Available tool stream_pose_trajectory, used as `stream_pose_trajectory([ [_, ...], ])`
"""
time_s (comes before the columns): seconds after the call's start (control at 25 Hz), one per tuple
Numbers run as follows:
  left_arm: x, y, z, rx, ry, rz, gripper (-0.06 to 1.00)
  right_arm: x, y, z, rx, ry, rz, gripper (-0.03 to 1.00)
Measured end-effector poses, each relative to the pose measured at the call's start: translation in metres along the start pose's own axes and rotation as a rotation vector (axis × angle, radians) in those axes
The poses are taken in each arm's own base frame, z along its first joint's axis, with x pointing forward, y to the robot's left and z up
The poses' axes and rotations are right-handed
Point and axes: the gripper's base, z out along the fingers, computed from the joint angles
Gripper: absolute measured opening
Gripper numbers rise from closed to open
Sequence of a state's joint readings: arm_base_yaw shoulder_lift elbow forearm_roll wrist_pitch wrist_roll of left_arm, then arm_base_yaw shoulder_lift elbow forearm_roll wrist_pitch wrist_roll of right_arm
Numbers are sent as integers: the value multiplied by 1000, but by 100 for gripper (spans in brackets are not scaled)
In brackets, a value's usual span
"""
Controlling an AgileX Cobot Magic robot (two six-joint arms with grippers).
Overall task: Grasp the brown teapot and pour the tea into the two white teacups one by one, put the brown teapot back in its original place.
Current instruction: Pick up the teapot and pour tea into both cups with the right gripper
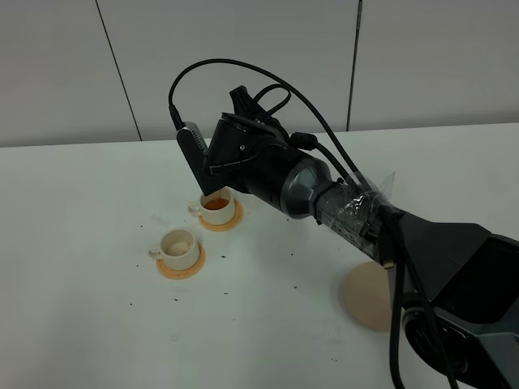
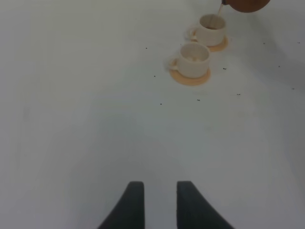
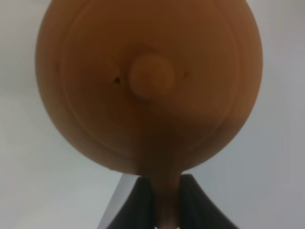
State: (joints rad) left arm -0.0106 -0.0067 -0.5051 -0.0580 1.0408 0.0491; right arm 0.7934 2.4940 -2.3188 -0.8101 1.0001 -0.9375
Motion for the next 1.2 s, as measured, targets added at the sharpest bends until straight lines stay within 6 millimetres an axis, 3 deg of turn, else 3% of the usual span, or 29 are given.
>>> stream_pose_trajectory([
  [1.2, 0, 0, 0, 0, 0, 0, 24, 0, 0, 0, -2, 2, 0, 10],
])
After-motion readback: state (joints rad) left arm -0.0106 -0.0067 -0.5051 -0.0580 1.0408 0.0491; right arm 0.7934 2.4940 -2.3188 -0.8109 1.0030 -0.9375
